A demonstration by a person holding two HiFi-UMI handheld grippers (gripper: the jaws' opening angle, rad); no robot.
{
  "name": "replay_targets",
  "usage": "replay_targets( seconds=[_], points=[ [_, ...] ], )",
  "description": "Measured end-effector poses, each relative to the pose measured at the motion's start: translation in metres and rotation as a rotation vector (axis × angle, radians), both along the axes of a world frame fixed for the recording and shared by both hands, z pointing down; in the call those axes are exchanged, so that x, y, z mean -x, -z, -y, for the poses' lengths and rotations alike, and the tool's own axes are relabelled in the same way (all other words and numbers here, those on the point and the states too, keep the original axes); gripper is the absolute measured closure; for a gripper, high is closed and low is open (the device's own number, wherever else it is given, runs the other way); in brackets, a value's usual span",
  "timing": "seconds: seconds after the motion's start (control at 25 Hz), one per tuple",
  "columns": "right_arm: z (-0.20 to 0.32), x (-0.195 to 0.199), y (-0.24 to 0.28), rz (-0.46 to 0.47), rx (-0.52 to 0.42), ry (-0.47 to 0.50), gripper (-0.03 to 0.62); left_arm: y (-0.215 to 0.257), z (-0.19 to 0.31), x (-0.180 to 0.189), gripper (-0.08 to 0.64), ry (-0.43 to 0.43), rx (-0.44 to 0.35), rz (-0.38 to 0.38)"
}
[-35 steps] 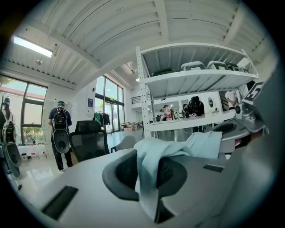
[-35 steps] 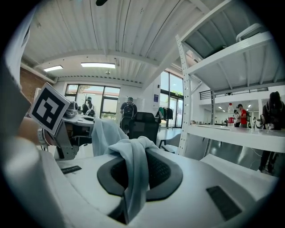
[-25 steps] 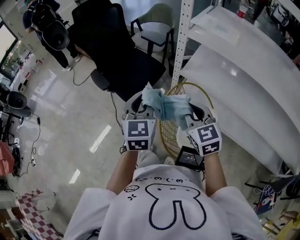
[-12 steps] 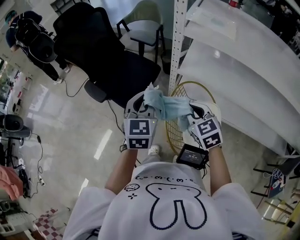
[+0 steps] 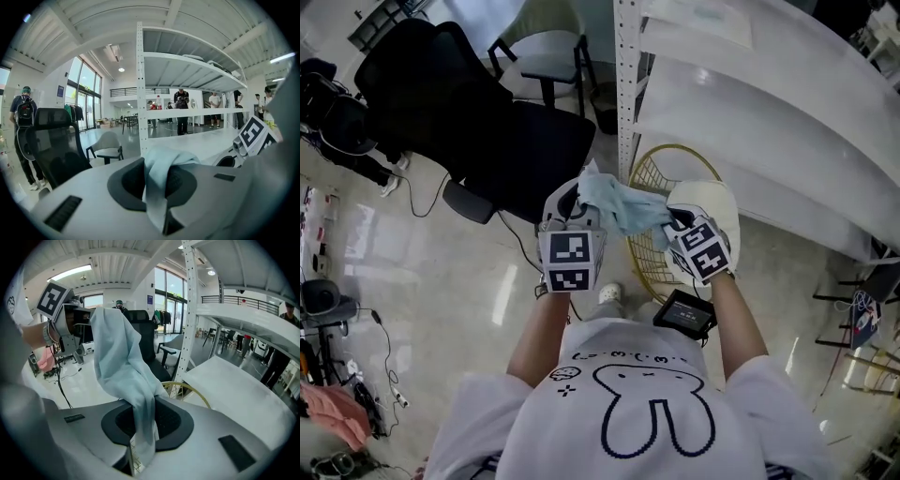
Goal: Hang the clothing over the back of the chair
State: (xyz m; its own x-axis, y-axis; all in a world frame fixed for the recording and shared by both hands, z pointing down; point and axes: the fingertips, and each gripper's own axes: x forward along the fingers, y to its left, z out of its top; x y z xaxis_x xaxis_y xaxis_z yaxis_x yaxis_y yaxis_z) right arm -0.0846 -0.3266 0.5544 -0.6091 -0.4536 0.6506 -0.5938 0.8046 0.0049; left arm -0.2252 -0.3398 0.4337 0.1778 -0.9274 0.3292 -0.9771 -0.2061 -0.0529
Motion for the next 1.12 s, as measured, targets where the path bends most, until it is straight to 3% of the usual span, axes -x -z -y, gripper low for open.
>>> replay_targets(
  seconds=[0.24,0.44,0.92,1.12],
  points=[
    [0.001,-0.002,-0.036,-0.042,0.077,-0.072,0.537,-0.01,0.009,-0.005,0.52,-0.062,0.01,-0.017],
    [0.001,0.005,-0.052,-0.058,0.116,-0.078,0.531,-0.014,0.013,-0.003,0.52,-0.089,0.015,-0.016],
    [0.007,0.006,-0.023,0.0,0.047,-0.16,0.526,-0.042,0.023,0.008,0.52,-0.138,0.062,-0.002],
    [0.003,-0.002,-0.017,0.023,0.045,-0.214,0.526,-0.062,0.026,0.011,0.52,-0.165,0.084,0.041]
  ],
)
